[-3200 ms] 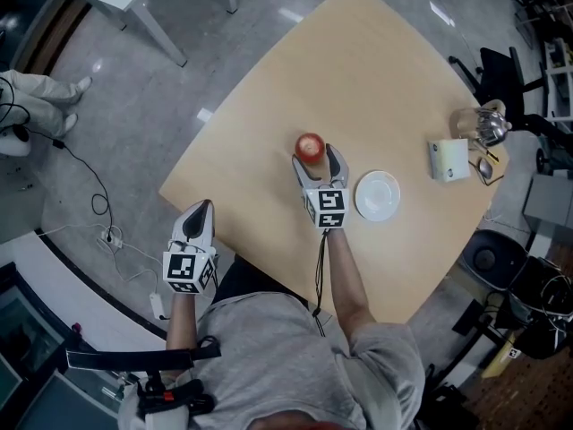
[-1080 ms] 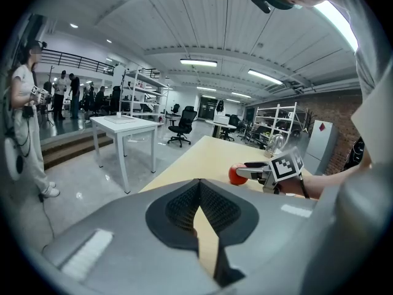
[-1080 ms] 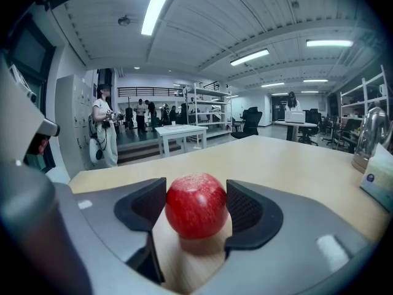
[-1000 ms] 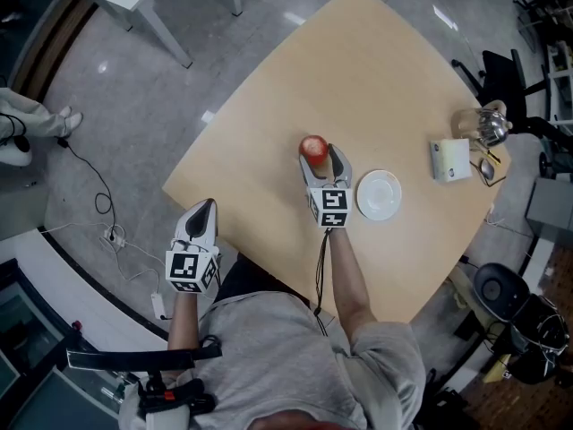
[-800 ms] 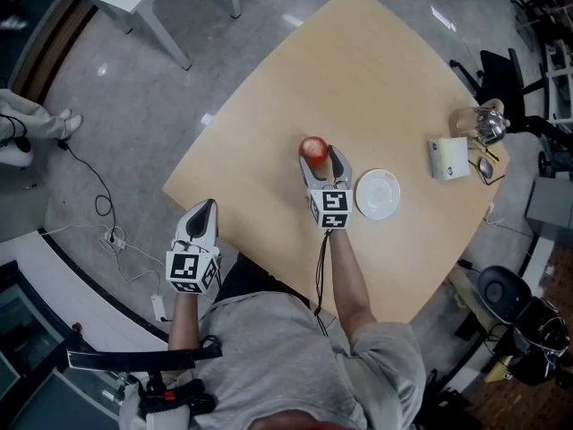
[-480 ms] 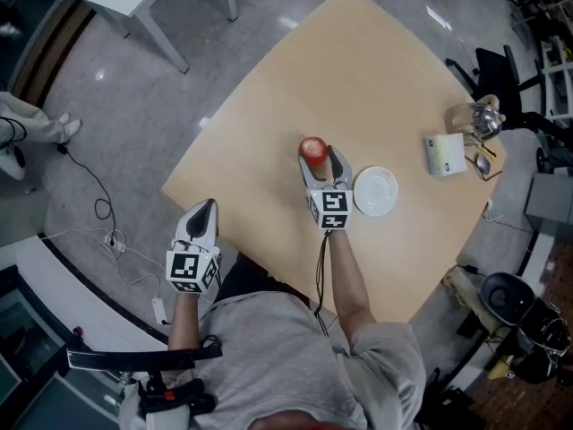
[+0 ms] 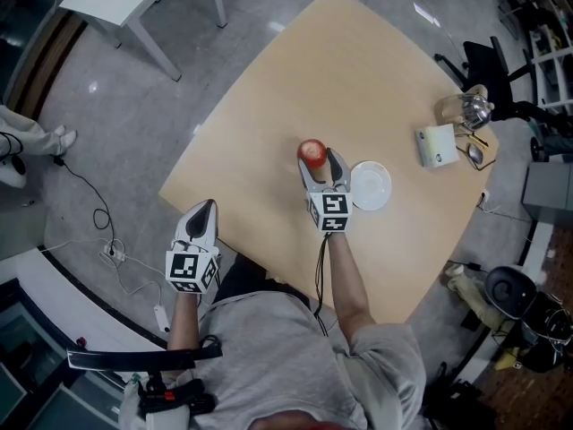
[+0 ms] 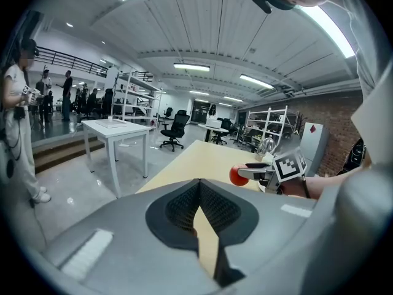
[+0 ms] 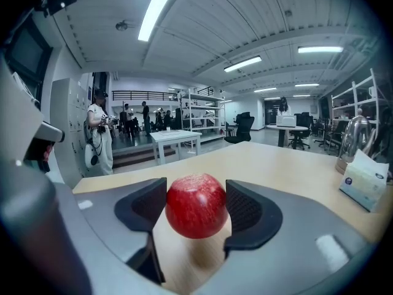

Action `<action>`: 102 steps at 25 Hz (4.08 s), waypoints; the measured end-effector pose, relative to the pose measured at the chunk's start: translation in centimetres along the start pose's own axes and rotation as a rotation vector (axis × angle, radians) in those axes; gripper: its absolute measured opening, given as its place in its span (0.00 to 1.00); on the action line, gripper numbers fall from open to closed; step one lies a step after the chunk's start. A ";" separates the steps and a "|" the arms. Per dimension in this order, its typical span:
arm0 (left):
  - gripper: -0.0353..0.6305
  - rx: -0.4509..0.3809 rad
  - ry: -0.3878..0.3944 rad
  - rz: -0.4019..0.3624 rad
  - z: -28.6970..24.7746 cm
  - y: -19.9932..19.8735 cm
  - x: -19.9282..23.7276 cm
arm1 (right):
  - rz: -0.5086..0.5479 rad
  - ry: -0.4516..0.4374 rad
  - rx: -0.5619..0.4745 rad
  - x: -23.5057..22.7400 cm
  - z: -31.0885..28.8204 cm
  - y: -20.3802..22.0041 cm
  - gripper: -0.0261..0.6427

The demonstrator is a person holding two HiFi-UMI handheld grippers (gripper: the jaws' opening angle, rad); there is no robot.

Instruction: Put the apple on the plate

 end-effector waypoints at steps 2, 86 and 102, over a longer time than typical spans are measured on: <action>0.08 0.000 0.009 0.002 -0.1 0.0 -0.2 | -0.004 0.005 -0.004 -0.2 0.6 0.0 0.50; 0.08 0.080 0.303 -0.166 -7.4 -2.3 -7.9 | -0.200 0.334 -0.003 -9.3 11.4 6.4 0.50; 0.08 0.106 0.310 -0.186 -8.3 -2.6 -8.5 | -0.226 0.337 0.020 -10.1 10.6 8.0 0.50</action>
Point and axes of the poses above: the fingertips, and each gripper's own axes: z backward along the fingers, x to its left, y out of its underside, the point moved 10 cm from there along z, backward along the fingers, and after that the axes turned 6 degrees about x, right-handed, at the moved point
